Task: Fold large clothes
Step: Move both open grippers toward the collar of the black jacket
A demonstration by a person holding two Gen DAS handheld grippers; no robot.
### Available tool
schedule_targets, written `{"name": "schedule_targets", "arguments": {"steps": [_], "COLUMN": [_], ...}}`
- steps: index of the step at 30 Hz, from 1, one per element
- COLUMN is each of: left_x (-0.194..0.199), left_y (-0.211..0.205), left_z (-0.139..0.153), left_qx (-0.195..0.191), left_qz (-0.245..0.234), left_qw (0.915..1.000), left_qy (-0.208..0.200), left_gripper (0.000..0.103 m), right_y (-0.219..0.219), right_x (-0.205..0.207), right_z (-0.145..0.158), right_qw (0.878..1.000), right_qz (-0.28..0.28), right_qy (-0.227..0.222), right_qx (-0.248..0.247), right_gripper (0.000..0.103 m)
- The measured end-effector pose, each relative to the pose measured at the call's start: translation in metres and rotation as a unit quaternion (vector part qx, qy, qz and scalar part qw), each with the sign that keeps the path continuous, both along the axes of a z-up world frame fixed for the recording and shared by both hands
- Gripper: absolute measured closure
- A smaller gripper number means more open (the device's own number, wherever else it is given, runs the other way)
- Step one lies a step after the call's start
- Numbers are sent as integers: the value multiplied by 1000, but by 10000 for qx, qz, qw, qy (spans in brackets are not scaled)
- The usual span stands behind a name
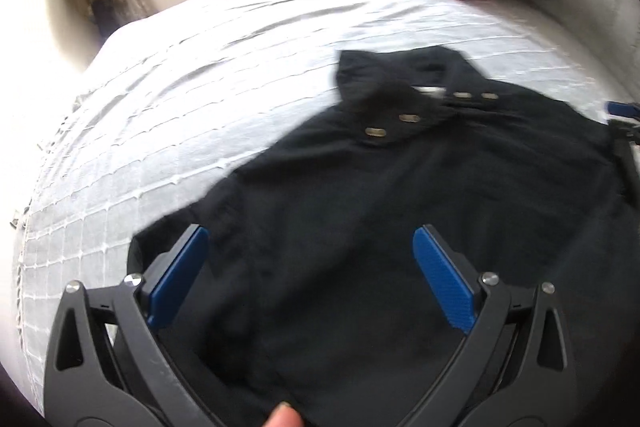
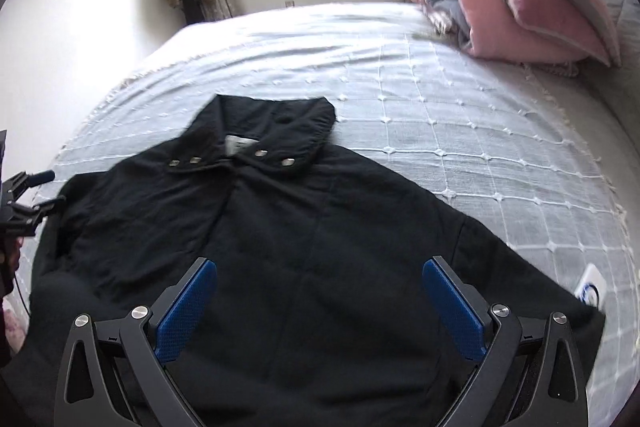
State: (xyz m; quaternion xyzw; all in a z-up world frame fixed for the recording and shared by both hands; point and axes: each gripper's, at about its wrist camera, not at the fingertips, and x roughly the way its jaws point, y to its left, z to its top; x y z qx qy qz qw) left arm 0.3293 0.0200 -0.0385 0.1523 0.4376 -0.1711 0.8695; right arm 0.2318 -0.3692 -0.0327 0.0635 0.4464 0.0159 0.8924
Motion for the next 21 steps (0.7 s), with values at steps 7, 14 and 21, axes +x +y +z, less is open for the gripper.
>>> {"name": "schedule_targets", "arguments": {"steps": [7, 14, 21], "left_x": [78, 123, 164], "left_y": [19, 19, 12], "left_z": [-60, -68, -94], "left_qx": [81, -383, -805], "left_qz": [34, -456, -822], "left_qw": [9983, 9972, 9881], "left_qy": [568, 456, 1023], "left_gripper": [22, 22, 22], "right_y": [-40, -48, -42], "right_x": [68, 124, 164], "right_z": [-39, -72, -111], "right_qw": [9991, 9971, 9925], "right_qz": [174, 580, 916], "right_qy": [262, 484, 802], "right_qx": [301, 11, 65], "right_gripper": [4, 4, 5]}}
